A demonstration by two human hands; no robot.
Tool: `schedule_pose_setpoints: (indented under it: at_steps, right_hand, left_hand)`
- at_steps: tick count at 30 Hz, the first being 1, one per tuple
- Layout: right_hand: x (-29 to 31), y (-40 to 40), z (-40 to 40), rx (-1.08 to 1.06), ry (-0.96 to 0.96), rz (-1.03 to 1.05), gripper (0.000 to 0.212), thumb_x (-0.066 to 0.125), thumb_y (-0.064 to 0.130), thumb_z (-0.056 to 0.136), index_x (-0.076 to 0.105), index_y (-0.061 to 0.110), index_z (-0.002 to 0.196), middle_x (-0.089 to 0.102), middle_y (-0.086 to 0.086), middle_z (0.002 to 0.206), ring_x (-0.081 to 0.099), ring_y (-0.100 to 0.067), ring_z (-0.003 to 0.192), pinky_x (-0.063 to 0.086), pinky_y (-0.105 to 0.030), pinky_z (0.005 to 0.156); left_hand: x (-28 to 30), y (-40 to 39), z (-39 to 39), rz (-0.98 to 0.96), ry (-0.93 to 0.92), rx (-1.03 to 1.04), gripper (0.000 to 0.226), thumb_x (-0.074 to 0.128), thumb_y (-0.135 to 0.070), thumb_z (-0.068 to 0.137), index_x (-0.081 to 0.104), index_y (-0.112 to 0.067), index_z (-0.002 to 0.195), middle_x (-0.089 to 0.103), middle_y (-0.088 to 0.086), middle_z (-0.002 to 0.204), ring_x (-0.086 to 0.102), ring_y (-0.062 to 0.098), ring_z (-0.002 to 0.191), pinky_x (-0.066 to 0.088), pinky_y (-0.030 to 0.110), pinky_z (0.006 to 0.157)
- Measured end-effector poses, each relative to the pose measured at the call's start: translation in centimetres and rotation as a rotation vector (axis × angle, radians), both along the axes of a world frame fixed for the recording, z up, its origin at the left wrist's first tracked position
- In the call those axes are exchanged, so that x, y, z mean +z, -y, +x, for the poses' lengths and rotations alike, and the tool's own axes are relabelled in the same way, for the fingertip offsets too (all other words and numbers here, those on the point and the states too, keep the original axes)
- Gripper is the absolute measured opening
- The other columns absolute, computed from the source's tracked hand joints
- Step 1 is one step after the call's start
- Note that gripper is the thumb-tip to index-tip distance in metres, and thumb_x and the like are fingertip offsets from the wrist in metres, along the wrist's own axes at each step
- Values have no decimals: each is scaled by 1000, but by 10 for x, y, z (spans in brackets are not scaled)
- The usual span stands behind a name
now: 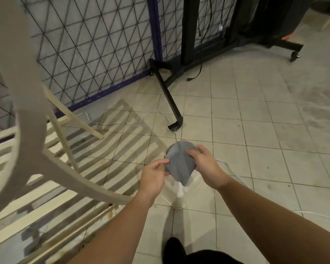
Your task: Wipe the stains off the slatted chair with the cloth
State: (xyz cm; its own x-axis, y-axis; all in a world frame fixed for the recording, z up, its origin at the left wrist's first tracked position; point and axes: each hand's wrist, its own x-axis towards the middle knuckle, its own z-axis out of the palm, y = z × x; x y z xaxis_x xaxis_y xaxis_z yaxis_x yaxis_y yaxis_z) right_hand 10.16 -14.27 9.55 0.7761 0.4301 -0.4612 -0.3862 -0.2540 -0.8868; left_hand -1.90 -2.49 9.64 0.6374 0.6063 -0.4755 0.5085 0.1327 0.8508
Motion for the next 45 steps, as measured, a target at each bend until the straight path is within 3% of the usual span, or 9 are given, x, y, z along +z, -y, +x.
schedule_pose_setpoints:
  at_steps: [6,10,16,23,28,31,34,41,45]
  right_hand:
    - [102,0,-50,172,50,194,4,62,10,96,60,9,92,68,-6,85,66,-17,82,51,-26,66]
    - [155,2,-96,365,106,208,19,63,10,95,62,-1,110,69,-23,102,67,-25,93,53,-40,86]
    - [206,-3,-174,612,97,223,19,62,10,95,65,6,113,71,-16,103,69,-23,93,54,-30,78]
    - [236,-23,-235,538,338,190,29,70,21,91,61,38,114,65,-1,119,68,-18,105,57,-43,91]
    - [249,-25,-247,508,747,228,41,62,20,95,53,46,126,46,17,134,49,3,122,48,-25,101]
    - [261,-19,-244,639,804,252,57,69,34,91,44,37,142,38,21,143,40,10,130,38,-7,100]
    - [270,-21,-231,552,908,227,68,76,36,84,42,38,144,44,27,138,45,9,126,40,-8,99]
    - [301,-31,-181,285,1250,182,34,69,5,88,72,25,114,67,10,106,62,-3,102,50,-22,89]
    - [349,-38,-148,148,1407,143,32,64,10,92,69,23,120,61,5,105,58,-4,98,45,-12,85]
  left_hand:
    - [76,10,-69,85,134,-56,15,55,-24,102,56,-32,115,70,7,101,65,9,77,49,26,72]
    - [115,14,-133,217,70,-136,52,56,-60,93,38,-46,140,68,-15,122,68,6,106,53,35,93]
    - [176,16,-221,-127,326,16,91,69,-16,95,8,-31,160,52,2,146,61,4,115,53,10,76]
    - [214,-4,-280,22,426,189,23,70,-21,95,69,-19,117,77,-2,109,71,19,108,58,29,89]
    - [246,-12,-270,39,510,284,20,67,-25,97,69,-23,117,77,-1,111,71,20,109,53,50,101]
    - [273,-8,-250,-101,597,244,25,59,-29,101,68,-19,122,76,7,114,71,27,110,55,48,99]
    - [296,-9,-231,-214,653,167,32,46,-31,106,68,-13,122,74,12,117,71,26,111,56,43,98]
    - [303,-38,-209,1,666,91,28,48,-27,106,74,-14,105,77,10,102,73,24,96,58,37,91]
    - [283,-66,-198,497,449,110,12,67,-31,96,72,-26,106,73,-12,105,67,11,102,52,27,91]
